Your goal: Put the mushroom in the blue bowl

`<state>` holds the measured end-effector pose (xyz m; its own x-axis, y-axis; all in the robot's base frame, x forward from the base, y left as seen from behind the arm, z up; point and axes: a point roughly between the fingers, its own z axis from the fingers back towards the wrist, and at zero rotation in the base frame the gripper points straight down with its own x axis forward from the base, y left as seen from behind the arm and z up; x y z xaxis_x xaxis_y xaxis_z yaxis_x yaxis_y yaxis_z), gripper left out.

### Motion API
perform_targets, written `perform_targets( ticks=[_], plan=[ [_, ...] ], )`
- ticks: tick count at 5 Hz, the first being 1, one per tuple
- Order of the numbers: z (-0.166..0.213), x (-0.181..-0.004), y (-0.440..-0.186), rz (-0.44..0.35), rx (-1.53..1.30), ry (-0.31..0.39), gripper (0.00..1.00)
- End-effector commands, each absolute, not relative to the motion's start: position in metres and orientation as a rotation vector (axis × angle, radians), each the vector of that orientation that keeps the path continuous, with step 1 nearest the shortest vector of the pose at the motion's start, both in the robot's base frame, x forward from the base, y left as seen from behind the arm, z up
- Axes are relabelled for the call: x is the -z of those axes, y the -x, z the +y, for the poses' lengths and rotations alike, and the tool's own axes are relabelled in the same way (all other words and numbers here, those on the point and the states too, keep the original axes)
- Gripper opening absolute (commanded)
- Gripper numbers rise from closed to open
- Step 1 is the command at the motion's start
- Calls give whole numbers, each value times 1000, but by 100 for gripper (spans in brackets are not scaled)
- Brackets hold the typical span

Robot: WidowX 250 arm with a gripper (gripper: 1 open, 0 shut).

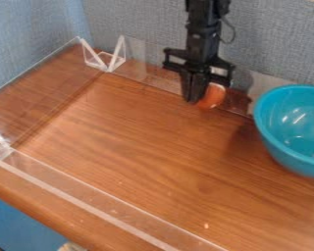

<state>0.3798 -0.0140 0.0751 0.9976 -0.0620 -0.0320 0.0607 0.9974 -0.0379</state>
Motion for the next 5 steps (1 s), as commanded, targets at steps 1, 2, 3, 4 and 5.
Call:
perform_targets(
  ticks=[1,2,3,4,5],
  plan=[
    [-31,-116,-395,-74,115,34,0],
    [-51,-131,-399,-100,175,36,0],
    [-88,-157,-407,-140,277,46,0],
    [-139,-153,-416,-127,380,54,0],
    [-144,-137,-417,-99,387,49,0]
  ],
)
